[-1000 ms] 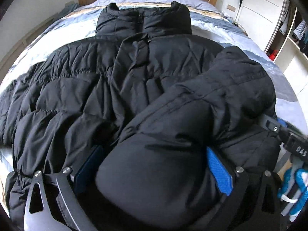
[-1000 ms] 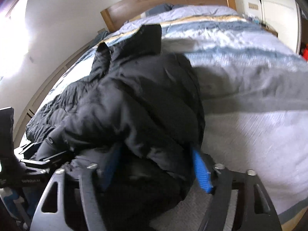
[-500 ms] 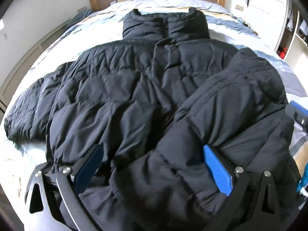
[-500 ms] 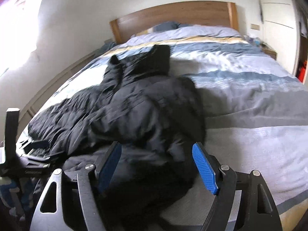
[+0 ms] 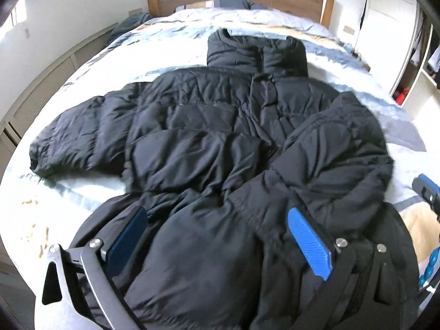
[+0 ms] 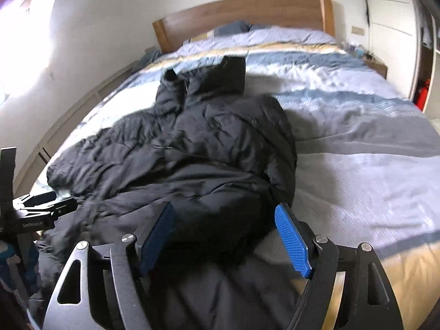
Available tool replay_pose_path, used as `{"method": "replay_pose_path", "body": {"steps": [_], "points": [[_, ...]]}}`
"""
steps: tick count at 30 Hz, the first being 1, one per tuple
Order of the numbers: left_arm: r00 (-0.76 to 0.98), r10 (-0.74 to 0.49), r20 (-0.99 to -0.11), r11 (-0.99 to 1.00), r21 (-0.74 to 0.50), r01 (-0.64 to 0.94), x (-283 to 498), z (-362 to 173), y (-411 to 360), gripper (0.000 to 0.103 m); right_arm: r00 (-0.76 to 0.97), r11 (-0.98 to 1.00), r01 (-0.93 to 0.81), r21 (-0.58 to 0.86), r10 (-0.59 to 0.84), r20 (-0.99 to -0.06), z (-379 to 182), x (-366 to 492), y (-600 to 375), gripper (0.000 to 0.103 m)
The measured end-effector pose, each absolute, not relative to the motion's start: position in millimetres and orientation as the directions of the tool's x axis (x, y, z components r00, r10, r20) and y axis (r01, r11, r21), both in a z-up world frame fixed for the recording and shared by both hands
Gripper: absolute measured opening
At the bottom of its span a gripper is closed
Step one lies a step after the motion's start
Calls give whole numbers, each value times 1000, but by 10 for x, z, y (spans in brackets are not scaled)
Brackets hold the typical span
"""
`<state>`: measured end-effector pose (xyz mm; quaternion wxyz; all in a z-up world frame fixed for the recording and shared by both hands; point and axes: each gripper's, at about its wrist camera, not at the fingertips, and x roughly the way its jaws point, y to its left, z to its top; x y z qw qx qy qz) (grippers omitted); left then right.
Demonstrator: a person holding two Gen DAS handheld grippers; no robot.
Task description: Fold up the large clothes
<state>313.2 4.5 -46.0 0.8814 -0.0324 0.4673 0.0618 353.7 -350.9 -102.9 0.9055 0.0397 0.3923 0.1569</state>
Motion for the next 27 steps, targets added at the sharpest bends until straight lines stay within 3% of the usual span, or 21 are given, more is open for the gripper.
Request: {"method": "replay_pose_path", "body": {"steps": [13,22,27], "points": [[642,-21,-766,987,-117,-107,2088,66,699,103,753,975,-201,93,215,-623,-278,2116,-3370,95],[720,25,-693,967,-167,-193,1353,400,1383,103,813,979,-184,91,204,-546,120,1644,-3301,102],[715,68,-695,949,-177,-262,1176,386,1739,103,810,976,-203,76,211,-547,156,1565,-3223,102]]}}
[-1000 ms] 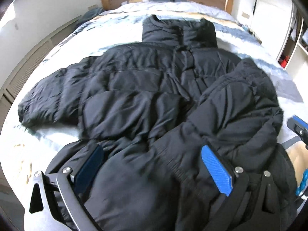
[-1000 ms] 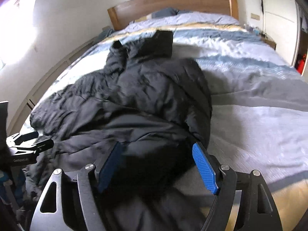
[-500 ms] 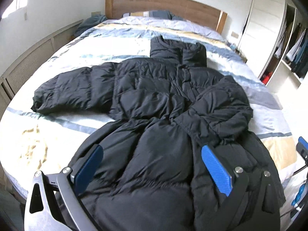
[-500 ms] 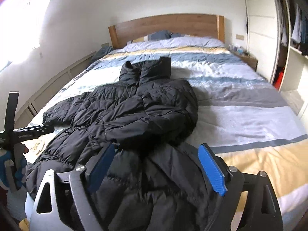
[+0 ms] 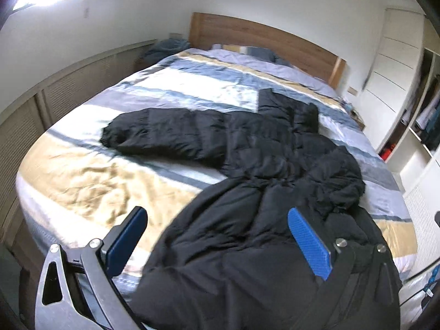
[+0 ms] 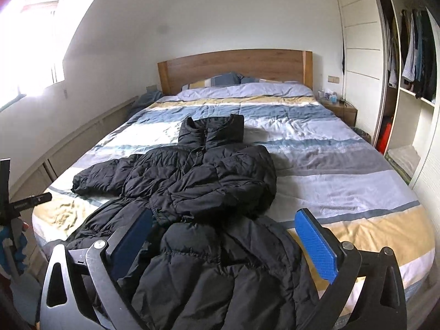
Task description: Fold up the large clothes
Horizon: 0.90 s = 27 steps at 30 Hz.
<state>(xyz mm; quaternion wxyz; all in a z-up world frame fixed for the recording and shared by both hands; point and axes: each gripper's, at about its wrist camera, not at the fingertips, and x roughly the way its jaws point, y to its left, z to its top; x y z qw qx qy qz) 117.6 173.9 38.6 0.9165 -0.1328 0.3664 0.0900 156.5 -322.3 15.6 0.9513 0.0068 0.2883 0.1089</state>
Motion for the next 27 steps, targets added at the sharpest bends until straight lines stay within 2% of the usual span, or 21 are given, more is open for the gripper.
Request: {"method": "replay_pose_path", "body": {"steps": [11,21,27], "points": [[632,129,-764,903,-173,-393,1344,-93,2574,103,778,985,-146,96,174,-603,-21,1873,-3272,102],[620,-4,-785,811,-366,-457,2143,-652,3730,103,735,993,-71,93,116,-668,-204,2498,-3093,102],[634,-35,-773,738,-448,-505,2514,-975,4168,102,714,997,-19,79,69,-697,-291,2786,-3012,102]]}}
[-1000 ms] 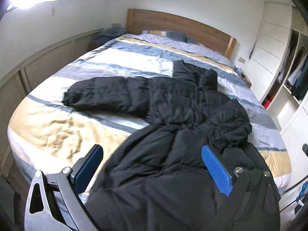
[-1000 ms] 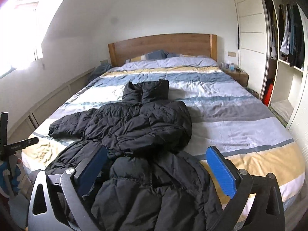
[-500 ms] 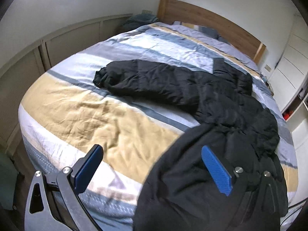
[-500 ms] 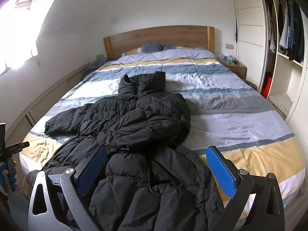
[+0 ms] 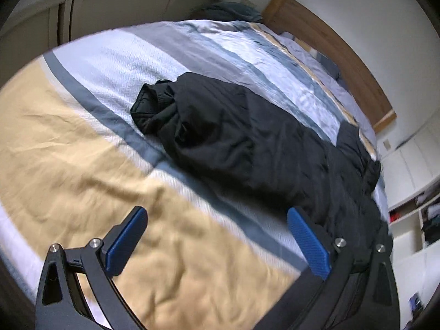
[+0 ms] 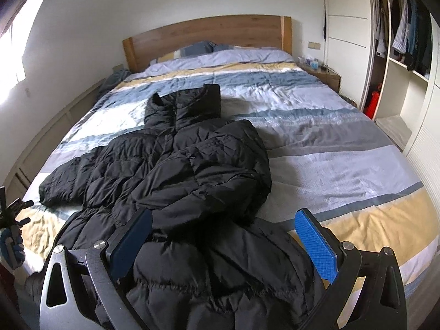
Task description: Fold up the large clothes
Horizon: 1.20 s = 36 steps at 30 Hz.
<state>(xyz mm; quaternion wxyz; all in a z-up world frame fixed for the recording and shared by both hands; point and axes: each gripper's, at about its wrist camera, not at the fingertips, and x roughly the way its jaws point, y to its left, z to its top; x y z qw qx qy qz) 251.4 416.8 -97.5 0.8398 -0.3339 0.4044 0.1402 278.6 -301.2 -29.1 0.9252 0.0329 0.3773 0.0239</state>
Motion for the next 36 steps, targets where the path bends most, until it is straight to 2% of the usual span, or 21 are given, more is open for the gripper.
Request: {"method": "replay_pose_path", "body": {"steps": [13,19,21,23,27,31,36], "points": [[712,-207,-671,480,-704,-523,3074,-1609,4623,101,657,999,28,40,12,-753,-528,3022,-2917,102],[756,-212,-620,355,-769,-531,3152,-1722,4808,99,655,999,42,30,-5,-756,-521,2982,-2972,102],[766,-203,-610,329,-779,-533,3157,-1714,4879,94,657,998,50,24,-15,-754,-500,2951,-3009,102],[767,-200,-609,309,-782,-541,3173,-1720,4950,76,660,998,60,24,-22,-751,-474,2922,-3055,102],[755,-210,-621,278,-778,-563,3173,-1774,5018,62,667,996,83,23,-38,-744,-421,2837,-3144,102],[762,-221,-608,263,-790,-554,3117,-1776,5072,41,673,995,95,18,-51,-738,-366,2744,-3193,102],[767,-216,-604,278,-791,-545,3060,-1669,5066,23,684,994,111,21,-61,-727,-293,2619,-3252,102]]}}
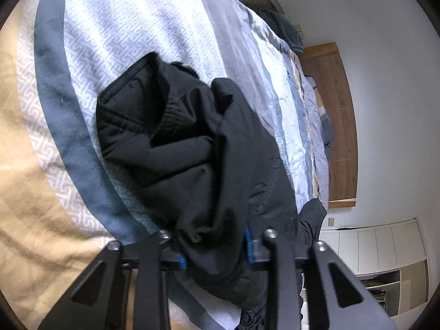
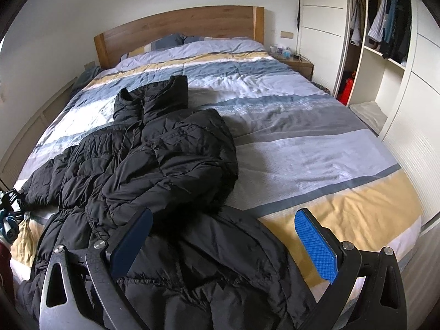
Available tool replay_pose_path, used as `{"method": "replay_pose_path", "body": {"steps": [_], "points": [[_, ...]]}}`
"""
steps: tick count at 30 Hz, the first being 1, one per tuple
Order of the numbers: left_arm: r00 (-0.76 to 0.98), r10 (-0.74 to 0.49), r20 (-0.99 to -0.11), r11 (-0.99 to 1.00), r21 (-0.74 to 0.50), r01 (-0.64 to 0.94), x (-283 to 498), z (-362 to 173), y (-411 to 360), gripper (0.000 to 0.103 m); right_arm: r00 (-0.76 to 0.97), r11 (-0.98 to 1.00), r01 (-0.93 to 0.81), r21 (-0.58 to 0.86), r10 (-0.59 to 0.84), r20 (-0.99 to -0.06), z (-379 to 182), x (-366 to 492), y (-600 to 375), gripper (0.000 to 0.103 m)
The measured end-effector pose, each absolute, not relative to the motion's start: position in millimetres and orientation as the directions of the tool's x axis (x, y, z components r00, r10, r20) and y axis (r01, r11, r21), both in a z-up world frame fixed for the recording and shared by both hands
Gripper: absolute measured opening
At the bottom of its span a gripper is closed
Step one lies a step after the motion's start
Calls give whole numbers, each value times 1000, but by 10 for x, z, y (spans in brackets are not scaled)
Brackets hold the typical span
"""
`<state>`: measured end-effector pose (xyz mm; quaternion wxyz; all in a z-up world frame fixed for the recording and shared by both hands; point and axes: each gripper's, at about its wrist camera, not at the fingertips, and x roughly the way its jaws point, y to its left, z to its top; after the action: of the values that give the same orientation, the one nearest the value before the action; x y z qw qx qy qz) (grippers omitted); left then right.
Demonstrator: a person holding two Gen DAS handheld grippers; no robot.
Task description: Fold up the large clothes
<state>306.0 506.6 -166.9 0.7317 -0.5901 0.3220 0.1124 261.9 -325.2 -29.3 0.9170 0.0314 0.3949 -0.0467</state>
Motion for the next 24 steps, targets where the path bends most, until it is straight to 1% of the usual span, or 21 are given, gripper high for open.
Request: {"method": "replay_pose_path", "body": {"steps": [2,5,7,16,24], "points": [[769,-213,-603,297,-789,-537,3055,-1616,5060,15,687,993,113,22,-62,-724,-273,2571,-3270,102],[768,-201,-608,338,-779,-528,3073,-1501,4992,9,689,993,115,20,-65,-722,-247,2501,-3290,102],[771,-191,-608,363,-773,-520,3081,-1405,4952,8,693,993,115,22,-65,-718,-223,2448,-3303,102],[788,-145,-599,503,-730,-463,3129,-781,4657,6,730,994,105,33,-54,-681,-42,2238,-3356,102],[806,-143,-575,645,-671,-364,3202,-121,4062,6,763,993,84,82,-12,-646,36,2056,-3452,102]]}}
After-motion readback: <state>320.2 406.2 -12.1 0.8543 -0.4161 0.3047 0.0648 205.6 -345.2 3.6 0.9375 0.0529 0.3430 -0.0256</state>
